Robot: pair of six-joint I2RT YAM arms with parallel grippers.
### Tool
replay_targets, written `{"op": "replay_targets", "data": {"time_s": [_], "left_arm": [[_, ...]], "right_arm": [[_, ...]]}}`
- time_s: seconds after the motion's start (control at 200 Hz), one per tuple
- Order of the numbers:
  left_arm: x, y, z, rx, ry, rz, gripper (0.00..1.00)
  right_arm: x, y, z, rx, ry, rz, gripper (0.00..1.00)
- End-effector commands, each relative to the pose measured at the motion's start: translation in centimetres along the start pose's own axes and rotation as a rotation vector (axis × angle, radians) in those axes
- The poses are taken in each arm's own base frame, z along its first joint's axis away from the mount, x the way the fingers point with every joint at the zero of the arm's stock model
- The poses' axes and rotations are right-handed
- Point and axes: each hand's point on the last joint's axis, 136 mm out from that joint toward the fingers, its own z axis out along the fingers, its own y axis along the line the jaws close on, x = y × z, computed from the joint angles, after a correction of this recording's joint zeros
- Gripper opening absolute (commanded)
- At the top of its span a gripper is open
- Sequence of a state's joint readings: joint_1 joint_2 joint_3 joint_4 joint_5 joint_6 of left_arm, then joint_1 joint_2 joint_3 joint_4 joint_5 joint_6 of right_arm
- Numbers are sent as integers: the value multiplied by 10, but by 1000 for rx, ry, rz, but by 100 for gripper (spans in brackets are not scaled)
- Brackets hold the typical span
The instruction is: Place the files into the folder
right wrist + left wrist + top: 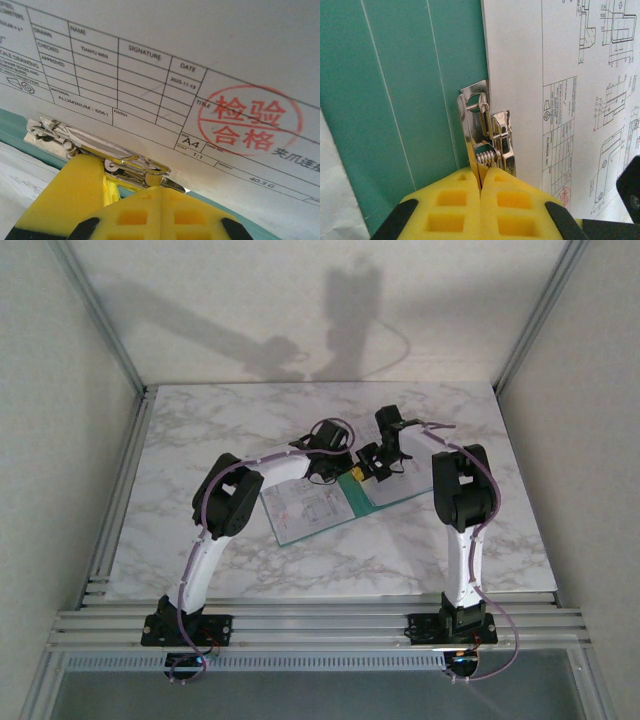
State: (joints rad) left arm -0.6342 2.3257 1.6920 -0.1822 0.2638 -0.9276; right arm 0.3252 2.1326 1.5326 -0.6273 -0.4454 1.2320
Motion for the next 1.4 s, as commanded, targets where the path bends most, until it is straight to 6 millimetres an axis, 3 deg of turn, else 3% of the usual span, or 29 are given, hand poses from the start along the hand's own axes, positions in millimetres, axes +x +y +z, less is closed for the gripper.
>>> {"op": "replay_targets", "data": {"time_s": [0.0, 0.476, 0.961, 1.247, 1.397], "left_arm": [[96, 119, 30, -355, 269, -5, 0], [89, 98, 22, -276, 257, -23, 3], [90, 85, 15, -176, 269, -74, 9], [91, 94, 17, -164, 289, -105, 4], [93, 96, 17, -164, 298, -109, 5]], "right_arm": [[17, -16, 4, 70, 26, 8, 3], [15, -79, 39, 316, 0, 5, 3], [18, -97, 64, 433, -5, 20, 2], [23, -106, 77, 444, -2, 41, 1], [21, -123, 81, 496, -12, 56, 0]]}}
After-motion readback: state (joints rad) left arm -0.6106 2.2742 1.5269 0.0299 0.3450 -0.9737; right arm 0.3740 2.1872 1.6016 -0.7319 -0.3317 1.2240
